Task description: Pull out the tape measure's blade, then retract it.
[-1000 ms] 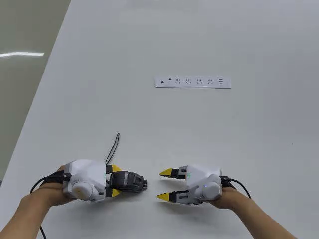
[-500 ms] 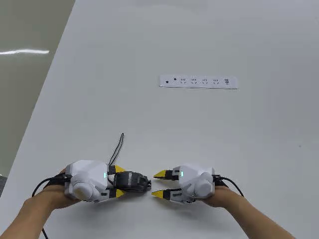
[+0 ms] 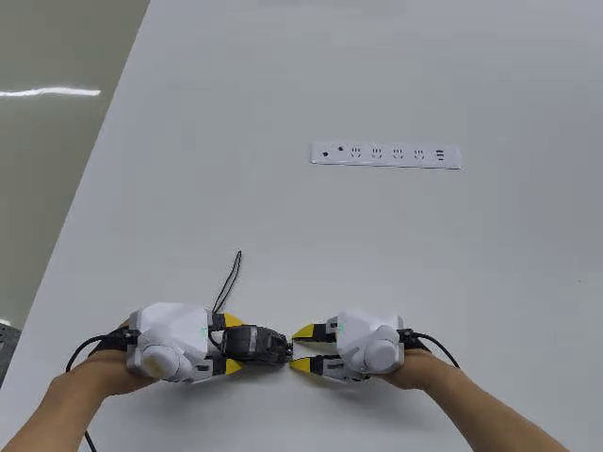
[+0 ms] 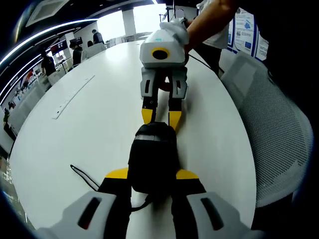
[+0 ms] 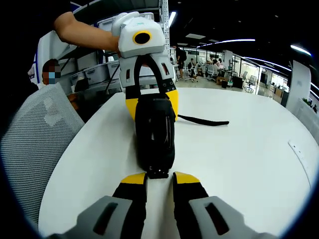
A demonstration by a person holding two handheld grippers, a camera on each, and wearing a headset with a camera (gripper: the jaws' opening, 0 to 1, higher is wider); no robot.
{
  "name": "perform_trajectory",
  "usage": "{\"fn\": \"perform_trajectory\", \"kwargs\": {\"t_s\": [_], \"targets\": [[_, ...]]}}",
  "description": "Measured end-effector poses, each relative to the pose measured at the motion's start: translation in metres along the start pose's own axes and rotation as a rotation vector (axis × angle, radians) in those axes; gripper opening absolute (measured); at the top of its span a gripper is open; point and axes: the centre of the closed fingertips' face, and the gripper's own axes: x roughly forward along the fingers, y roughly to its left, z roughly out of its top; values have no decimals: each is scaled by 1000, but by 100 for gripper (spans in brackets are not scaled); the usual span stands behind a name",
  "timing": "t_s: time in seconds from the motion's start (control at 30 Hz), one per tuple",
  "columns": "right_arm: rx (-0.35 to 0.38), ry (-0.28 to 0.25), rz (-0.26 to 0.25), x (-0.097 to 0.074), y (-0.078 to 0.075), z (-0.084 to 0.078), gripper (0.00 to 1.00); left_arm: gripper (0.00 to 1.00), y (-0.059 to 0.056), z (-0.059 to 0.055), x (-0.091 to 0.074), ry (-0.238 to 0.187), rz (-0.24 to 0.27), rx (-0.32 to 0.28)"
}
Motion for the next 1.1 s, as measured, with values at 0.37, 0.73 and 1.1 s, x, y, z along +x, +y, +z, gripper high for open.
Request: {"fn": "perform_trajectory", "kwargs": {"t_s": [0.37, 0.73, 1.1], "targets": [[-11, -7, 20, 5, 1, 2, 14, 26, 1, 0, -2, -26, 11, -18], [-33, 9, 20, 5, 1, 1, 11, 26, 1, -1, -2, -31, 9, -27], [-37, 15, 23, 4, 0, 2, 11, 26, 1, -2, -2, -31, 8, -39]]}}
